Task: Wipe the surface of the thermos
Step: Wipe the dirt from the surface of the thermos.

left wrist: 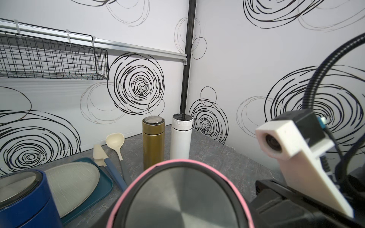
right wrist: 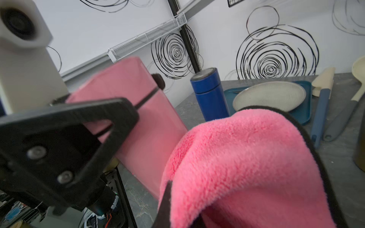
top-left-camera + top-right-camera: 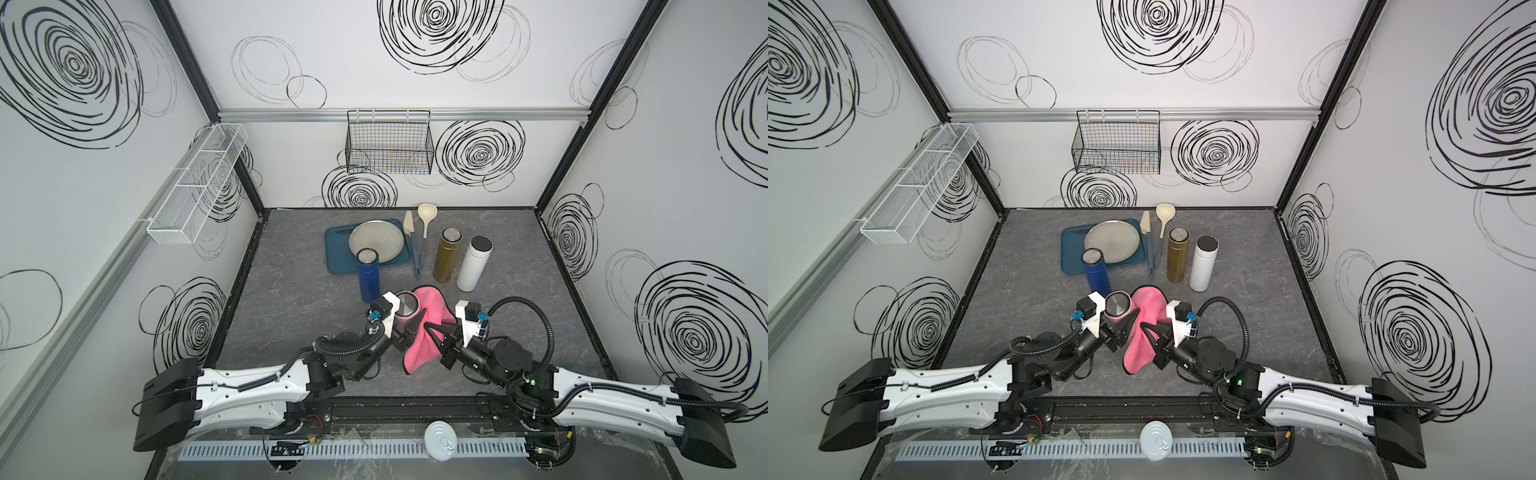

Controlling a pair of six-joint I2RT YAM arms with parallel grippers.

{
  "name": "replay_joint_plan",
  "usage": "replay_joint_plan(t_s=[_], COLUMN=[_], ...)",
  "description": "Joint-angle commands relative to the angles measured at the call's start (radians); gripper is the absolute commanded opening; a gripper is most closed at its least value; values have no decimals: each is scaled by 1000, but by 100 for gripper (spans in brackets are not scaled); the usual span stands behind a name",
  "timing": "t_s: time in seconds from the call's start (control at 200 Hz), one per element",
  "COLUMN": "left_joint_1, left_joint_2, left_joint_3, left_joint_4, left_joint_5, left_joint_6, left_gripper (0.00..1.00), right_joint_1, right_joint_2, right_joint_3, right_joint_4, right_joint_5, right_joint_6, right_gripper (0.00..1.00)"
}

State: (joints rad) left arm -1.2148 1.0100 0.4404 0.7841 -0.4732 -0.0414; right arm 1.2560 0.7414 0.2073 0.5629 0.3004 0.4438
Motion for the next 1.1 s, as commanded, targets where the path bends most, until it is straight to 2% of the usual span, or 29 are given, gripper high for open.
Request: replay_joint_plan(t_s=[0.0,0.195,0.31,0.45,0.65,0.746,0.886,0.991,1.096], left_joint_1=[-5,-6,-6,-9,-9,-9,-9,-11,-13], left_joint_2=[-3,6,12,19,23,25,27,27,26], left_joint_3=[18,24,29,31,31,34,32,35,39], left_joint_4=[146,149,143,137,145,144,149,145,135], left_joint_5=[24,38,43,54,56,57,64,75,84], left_joint_6=[-6,-18,-19,-13,-8,-12,-17,-20,-20], left_gripper=[0,0,0,0,0,0,0,0,0], right_joint_1=[11,39,51,51,52,62,82,82,82], right_joint_2=[13,-74,-59,-13,6,-46,-134,-118,-50], right_joint_3=[-53,49,117,62,-96,-60,42,90,86], right_joint_4=[3,-56,-51,14,51,-27,-69,-55,-45], right_joint_5=[61,25,-9,13,90,105,78,53,61], right_joint_6=[44,-59,-102,-75,56,40,-70,-107,-83], right_gripper=[0,0,0,0,0,0,0,0,0])
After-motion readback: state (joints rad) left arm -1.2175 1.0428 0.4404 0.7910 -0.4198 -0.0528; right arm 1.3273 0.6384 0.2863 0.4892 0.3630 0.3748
